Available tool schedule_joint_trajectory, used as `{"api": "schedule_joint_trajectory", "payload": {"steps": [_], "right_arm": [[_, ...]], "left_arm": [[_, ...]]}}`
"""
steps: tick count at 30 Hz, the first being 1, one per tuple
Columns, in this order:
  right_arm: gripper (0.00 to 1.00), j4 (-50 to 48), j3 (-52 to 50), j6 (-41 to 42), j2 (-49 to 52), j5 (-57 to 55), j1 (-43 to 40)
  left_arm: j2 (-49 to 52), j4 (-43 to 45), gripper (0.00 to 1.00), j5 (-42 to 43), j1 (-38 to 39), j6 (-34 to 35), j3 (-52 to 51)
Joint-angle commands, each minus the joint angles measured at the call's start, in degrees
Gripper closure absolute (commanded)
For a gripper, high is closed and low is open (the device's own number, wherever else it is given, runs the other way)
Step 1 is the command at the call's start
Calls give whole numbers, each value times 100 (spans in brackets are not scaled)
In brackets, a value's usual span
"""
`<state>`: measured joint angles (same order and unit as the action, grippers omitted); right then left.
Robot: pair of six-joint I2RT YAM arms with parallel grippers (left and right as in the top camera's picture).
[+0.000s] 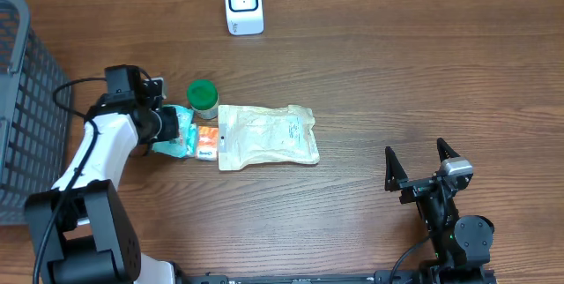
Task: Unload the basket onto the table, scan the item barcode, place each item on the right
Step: 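Carry the tissue pack out and set it left of the packets, then withdraw the left gripper back over the basket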
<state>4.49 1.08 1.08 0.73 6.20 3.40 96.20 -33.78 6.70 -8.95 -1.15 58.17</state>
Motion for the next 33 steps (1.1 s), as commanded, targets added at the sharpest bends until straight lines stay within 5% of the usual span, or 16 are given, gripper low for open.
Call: {"api": "schedule_joint_trajectory", "payload": {"steps": [1,8,9,10,18,33], "right_arm": [[0,-28,-63,17,-57,33,-15],[0,-28,-63,17,-57,33,-15],[0,-28,-63,17,-57,33,-15],[0,-28,-63,17,-57,33,-15],[0,-28,-63,17,-57,33,-15],[0,-28,-63,17,-57,33,-15]], "left_arm": [[11,-26,84,229,197,625,-184],[11,-160,62,387,201,957,-184],[11,-175,49,385,201,955,-184],[11,-190,1,380,201,955,-184],[-85,-402,0,192,177,1298,260],[-302,-2905,0,188,52,929,3447]]}}
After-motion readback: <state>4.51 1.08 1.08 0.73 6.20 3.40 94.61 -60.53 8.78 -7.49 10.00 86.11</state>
